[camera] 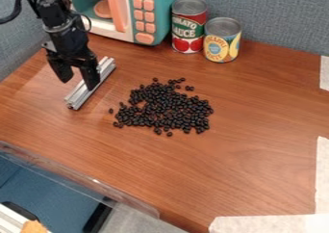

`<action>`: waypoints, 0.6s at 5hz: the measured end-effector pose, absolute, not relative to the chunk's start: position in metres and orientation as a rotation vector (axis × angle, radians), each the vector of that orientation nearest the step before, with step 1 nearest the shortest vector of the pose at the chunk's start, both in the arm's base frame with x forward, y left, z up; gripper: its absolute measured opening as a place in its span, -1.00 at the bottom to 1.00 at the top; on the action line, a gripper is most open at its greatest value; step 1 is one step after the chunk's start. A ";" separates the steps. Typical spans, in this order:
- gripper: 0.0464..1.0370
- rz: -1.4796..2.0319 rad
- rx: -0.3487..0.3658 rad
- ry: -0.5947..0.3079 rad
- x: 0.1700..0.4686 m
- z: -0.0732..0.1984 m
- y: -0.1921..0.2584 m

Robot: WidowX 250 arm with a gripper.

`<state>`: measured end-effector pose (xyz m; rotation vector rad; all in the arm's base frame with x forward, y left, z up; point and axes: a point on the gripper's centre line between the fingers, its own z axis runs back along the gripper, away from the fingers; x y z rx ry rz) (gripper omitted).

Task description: Sweep into pile

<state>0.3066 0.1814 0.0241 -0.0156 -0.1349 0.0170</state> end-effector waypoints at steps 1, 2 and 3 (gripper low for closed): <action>0.93 0.013 0.010 -0.106 0.316 0.020 0.188; 0.93 -0.008 0.026 -0.084 0.327 0.018 0.182; 0.86 -0.011 0.037 -0.069 0.332 0.017 0.183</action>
